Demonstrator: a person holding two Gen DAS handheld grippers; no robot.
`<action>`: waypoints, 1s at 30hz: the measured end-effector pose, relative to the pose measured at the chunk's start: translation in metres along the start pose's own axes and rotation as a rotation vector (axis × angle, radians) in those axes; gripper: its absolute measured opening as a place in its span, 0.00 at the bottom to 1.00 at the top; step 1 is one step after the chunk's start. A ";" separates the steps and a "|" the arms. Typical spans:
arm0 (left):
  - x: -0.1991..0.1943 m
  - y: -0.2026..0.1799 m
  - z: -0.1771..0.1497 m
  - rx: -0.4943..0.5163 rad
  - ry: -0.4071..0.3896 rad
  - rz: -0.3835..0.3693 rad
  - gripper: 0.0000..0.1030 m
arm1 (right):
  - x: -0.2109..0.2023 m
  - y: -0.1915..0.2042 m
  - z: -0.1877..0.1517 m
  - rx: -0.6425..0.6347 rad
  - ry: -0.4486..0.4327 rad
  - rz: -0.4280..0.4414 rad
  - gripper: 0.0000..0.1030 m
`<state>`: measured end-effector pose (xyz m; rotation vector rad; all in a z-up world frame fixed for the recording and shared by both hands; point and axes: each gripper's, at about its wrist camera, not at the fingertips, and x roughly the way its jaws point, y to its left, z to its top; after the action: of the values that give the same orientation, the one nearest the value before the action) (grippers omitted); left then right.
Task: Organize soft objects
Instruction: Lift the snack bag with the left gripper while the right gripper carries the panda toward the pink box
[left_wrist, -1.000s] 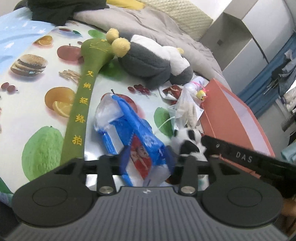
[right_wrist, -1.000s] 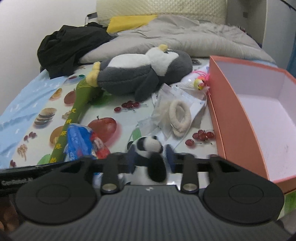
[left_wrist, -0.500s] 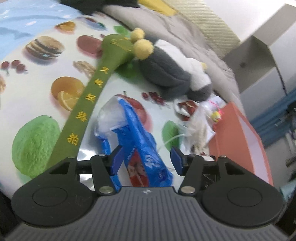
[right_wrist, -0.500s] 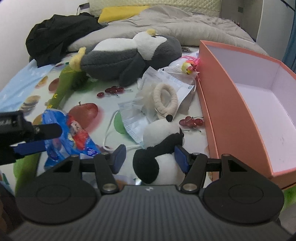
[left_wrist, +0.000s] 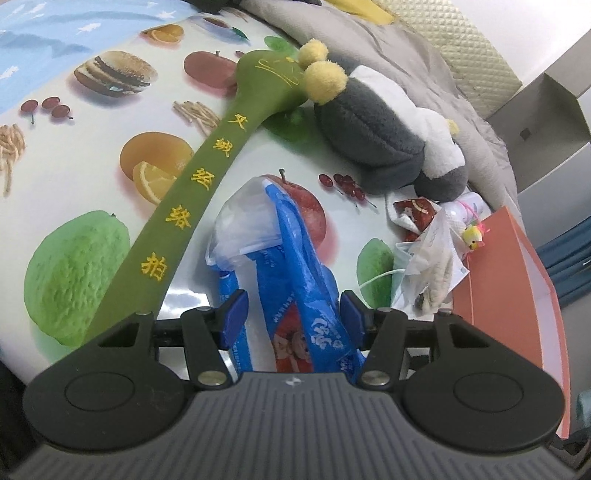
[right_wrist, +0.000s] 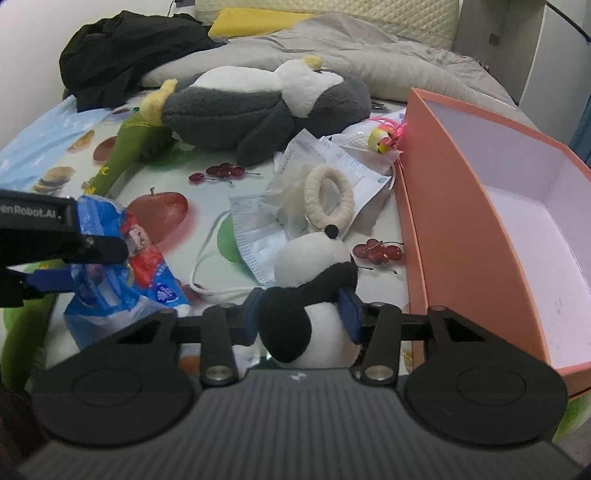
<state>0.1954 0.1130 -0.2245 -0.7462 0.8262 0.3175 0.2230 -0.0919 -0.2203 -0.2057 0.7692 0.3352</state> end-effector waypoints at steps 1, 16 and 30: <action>0.001 -0.001 0.000 0.004 0.002 0.004 0.58 | -0.001 -0.002 0.000 0.006 0.000 0.001 0.39; -0.012 -0.019 -0.008 0.124 0.031 -0.013 0.18 | -0.016 -0.015 0.006 0.062 -0.008 0.013 0.26; -0.057 -0.052 -0.013 0.320 0.014 -0.060 0.15 | -0.054 -0.028 0.019 0.098 -0.066 0.039 0.20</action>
<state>0.1785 0.0685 -0.1625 -0.4734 0.8418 0.1214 0.2094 -0.1242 -0.1667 -0.0874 0.7230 0.3384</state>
